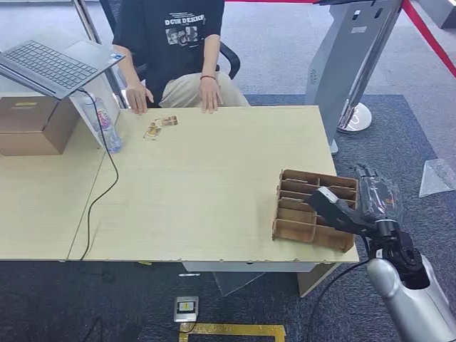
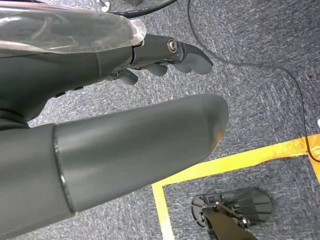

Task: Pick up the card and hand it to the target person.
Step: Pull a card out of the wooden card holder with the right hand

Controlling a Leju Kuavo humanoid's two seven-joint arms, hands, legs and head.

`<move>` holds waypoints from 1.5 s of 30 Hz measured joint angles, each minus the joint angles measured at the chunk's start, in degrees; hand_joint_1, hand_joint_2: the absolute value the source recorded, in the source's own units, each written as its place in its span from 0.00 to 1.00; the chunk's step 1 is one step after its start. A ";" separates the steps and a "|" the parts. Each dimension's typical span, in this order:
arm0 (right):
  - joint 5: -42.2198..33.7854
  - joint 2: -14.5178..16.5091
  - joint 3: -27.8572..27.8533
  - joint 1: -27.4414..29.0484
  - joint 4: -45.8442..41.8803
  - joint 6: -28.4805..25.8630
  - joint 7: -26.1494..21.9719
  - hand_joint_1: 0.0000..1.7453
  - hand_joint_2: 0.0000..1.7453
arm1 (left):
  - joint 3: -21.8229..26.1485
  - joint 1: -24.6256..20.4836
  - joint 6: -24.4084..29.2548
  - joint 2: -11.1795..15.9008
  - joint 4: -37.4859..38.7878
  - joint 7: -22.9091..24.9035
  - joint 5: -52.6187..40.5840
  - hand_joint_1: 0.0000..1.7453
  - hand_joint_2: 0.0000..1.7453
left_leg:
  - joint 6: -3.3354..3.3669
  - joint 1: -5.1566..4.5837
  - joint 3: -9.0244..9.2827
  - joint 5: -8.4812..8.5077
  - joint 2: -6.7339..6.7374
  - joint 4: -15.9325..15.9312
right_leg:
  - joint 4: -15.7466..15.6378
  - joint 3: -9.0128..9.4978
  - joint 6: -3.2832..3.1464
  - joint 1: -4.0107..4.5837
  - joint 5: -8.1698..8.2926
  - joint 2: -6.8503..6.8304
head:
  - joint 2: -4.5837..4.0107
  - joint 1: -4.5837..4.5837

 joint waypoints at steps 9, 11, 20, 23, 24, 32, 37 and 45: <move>1.76 0.00 0.89 -1.26 2.64 -0.39 0.51 0.29 1.00 | 0.00 0.00 0.00 -0.13 0.00 -0.02 0.04 0.00 0.00 | 0.00 0.00 0.00 0.00 0.00 0.00 | 0.00 0.00 0.00 0.00 0.00 0.00 | 0.00 0.00; 1.83 0.00 1.10 -1.46 3.11 -0.43 0.54 0.29 1.00 | 0.00 0.00 0.00 -0.15 0.00 -0.02 0.07 0.00 0.00 | 0.00 0.00 0.00 0.00 0.00 0.00 | 0.00 0.00 0.00 0.00 0.00 0.00 | 0.00 0.00; 1.92 0.00 1.85 -2.85 4.97 -0.35 0.45 0.33 1.00 | 0.00 0.00 -0.01 -0.16 0.00 -0.03 0.07 0.00 0.00 | 0.00 0.00 0.00 0.00 0.00 0.00 | 0.00 0.00 0.00 0.00 0.00 0.00 | 0.00 0.00; 1.94 0.00 1.96 -3.09 5.52 -0.32 0.44 0.39 1.00 | -0.01 0.00 -0.01 -0.17 0.00 -0.04 0.07 0.00 0.00 | 0.00 0.00 0.00 0.00 0.00 0.00 | 0.00 -0.01 0.00 0.00 0.00 0.00 | 0.00 0.00; 1.95 0.00 1.99 -3.19 5.73 -0.30 0.44 0.42 1.00 | -0.02 0.00 0.00 -0.17 0.00 -0.04 0.07 0.00 0.00 | 0.00 0.00 0.00 0.00 0.00 0.00 | 0.00 -0.01 0.00 0.00 0.00 0.00 | 0.00 0.00; 2.05 0.00 2.42 -3.66 6.82 -0.27 0.31 0.52 1.00 | -0.02 0.00 0.00 -0.19 0.00 -0.04 0.07 0.00 0.00 | 0.00 0.00 0.00 0.00 0.00 0.01 | 0.00 -0.01 0.00 0.00 0.00 0.00 | 0.00 0.00; 2.20 0.00 2.49 -3.69 7.06 -0.29 0.31 0.55 1.00 | -0.02 0.00 0.03 -0.19 0.00 -0.09 0.07 0.00 0.00 | 0.00 0.00 0.00 0.00 0.00 0.01 | 0.00 0.00 0.00 0.00 0.00 0.00 | 0.00 0.00; 2.28 0.00 2.52 -3.70 7.06 -0.28 0.32 0.57 1.00 | -0.02 0.00 0.07 -0.21 0.00 -0.25 0.11 0.00 0.00 | 0.00 0.00 0.01 0.00 0.00 0.01 | 0.00 0.00 0.00 0.00 0.00 0.00 | 0.00 0.00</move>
